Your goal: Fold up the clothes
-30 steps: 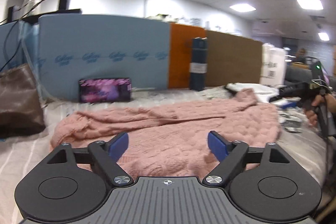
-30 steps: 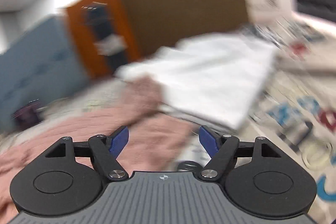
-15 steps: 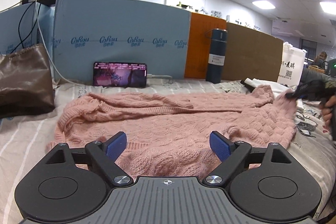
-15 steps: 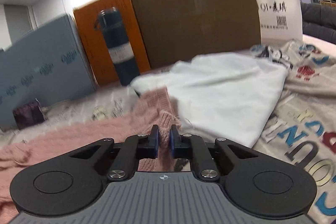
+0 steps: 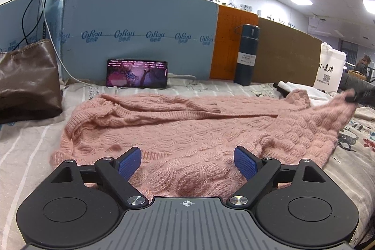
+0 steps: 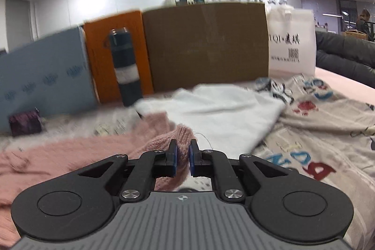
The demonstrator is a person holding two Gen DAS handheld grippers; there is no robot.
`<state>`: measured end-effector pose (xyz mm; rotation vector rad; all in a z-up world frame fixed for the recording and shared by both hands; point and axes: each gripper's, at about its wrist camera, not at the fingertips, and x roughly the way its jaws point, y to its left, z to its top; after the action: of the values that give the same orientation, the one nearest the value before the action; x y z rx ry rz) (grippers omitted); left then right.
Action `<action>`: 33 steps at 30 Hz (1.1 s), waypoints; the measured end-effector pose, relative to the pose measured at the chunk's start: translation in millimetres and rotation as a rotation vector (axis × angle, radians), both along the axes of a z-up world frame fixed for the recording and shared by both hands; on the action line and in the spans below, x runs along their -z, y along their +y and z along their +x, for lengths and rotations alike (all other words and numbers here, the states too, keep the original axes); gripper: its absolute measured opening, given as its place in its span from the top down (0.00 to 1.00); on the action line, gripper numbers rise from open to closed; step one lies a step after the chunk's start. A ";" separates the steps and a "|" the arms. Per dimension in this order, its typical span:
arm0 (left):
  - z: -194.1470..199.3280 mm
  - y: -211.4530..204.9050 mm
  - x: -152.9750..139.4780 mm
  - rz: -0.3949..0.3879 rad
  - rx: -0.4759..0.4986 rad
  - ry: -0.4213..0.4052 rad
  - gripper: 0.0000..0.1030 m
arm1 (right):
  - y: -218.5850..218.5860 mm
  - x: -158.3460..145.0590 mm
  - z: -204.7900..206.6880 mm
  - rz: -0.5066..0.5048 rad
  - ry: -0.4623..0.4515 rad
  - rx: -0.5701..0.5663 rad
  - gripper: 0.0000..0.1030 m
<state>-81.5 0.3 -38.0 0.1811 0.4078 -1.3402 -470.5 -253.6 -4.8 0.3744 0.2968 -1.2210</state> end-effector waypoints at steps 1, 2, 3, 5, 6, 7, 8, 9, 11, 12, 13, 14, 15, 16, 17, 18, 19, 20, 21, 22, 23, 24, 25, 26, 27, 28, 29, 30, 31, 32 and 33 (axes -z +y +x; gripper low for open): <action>0.6 1.2 -0.6 -0.005 0.002 0.002 0.14 | -7.8 10.0 0.7 0.031 0.018 0.012 0.91; 1.4 2.6 -1.4 -0.010 0.000 0.001 0.14 | -15.6 19.9 1.4 0.062 0.036 0.022 0.91; 3.1 4.5 -2.8 -0.017 -0.006 0.000 0.14 | -22.6 28.4 1.6 0.095 0.044 0.023 0.91; 8.7 8.8 -6.2 -0.035 -0.025 0.002 0.14 | -29.6 37.2 -1.0 0.130 0.046 0.051 0.87; 12.9 10.9 -8.6 -0.044 -0.041 0.002 0.14 | -31.5 39.1 -3.0 0.135 0.045 0.070 0.81; 18.4 12.6 -12.1 -0.053 -0.061 0.002 0.14 | -32.0 36.0 -6.0 0.117 0.041 0.098 0.71; 24.6 13.5 -16.2 -0.063 -0.083 0.002 0.14 | -32.5 32.5 -9.0 0.099 0.036 0.125 0.71; 31.3 14.2 -20.6 -0.074 -0.106 0.001 0.14 | -33.2 25.6 -12.2 0.075 0.017 0.135 0.71; 46.8 11.6 -30.4 -0.097 -0.158 0.007 0.14 | -36.9 11.5 -14.8 0.036 -0.034 0.122 0.70; 55.1 8.5 -35.2 -0.106 -0.189 0.013 0.14 | -39.7 4.5 -14.2 0.022 -0.065 0.102 0.68; 63.2 4.2 -39.2 -0.111 -0.214 0.021 0.14 | -43.2 -1.1 -11.1 0.016 -0.094 0.082 0.65; 71.0 -1.0 -42.4 -0.114 -0.236 0.029 0.13 | -46.9 -6.0 -6.5 0.010 -0.120 0.064 0.65; 79.2 -7.0 -44.3 -0.108 -0.253 0.040 0.13 | -51.0 -9.8 -0.1 0.003 -0.140 0.029 0.63; 87.6 -13.7 -45.1 -0.097 -0.267 0.055 0.13 | -57.1 -12.2 8.9 0.006 -0.147 -0.017 0.58; 94.4 -19.9 -44.7 -0.085 -0.283 0.066 0.13 | -64.3 -12.4 19.3 0.019 -0.139 -0.054 0.56; 99.8 -25.7 -43.4 -0.075 -0.302 0.076 0.13 | -71.4 -12.4 29.9 0.031 -0.128 -0.091 0.56; 103.7 -29.8 -41.6 -0.070 -0.315 0.084 0.13 | -78.3 -10.8 42.7 0.048 -0.100 -0.114 0.55; 106.2 -32.5 -39.4 -0.070 -0.325 0.091 0.13 | -85.9 -8.4 54.7 0.060 -0.072 -0.132 0.55; 107.3 -34.3 -37.3 -0.070 -0.329 0.096 0.13 | -93.2 -4.4 65.7 0.071 -0.043 -0.138 0.54; 107.4 -35.4 -35.4 -0.072 -0.330 0.101 0.13 | -99.6 -0.2 72.3 0.078 -0.024 -0.136 0.54; 107.4 -36.6 -33.6 -0.073 -0.330 0.105 0.13 | -106.0 4.0 79.0 0.086 -0.004 -0.134 0.54; 107.5 -37.7 -31.7 -0.075 -0.330 0.109 0.13 | -112.4 8.2 85.6 0.093 0.016 -0.133 0.54; 107.0 -38.9 -30.2 -0.072 -0.329 0.108 0.13 | -118.4 12.3 92.1 0.099 0.036 -0.131 0.58; 106.1 -40.2 -29.0 -0.065 -0.327 0.102 0.13 | -119.8 15.3 98.0 0.089 0.060 -0.138 0.72; 105.7 -41.1 -27.9 -0.059 -0.326 0.098 0.13 | -120.9 18.1 103.7 0.077 0.087 -0.143 0.83; 105.7 -41.7 -27.0 -0.055 -0.328 0.096 0.13 | -120.2 19.9 108.8 0.047 0.131 -0.133 0.92; 105.7 -42.3 -26.1 -0.050 -0.329 0.094 0.13 | -120.3 21.1 111.2 0.007 0.173 -0.115 0.93; 105.7 -42.8 -25.1 -0.045 -0.331 0.093 0.13 | -121.3 22.0 112.9 -0.022 0.210 -0.097 0.93; 105.7 -43.4 -24.2 -0.040 -0.332 0.091 0.13 | -122.5 23.1 114.5 -0.047 0.245 -0.082 0.93; 105.7 -44.0 -23.3 -0.036 -0.333 0.089 0.13 | -125.6 25.2 115.0 -0.038 0.259 -0.078 0.93; 105.7 -44.5 -22.3 -0.031 -0.335 0.087 0.13 | -128.6 27.3 115.6 -0.029 0.274 -0.075 0.93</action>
<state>24.2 -44.3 -15.7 0.0263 0.4680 -1.0261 -355.0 -382.2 -32.1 0.1680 0.5232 -1.2017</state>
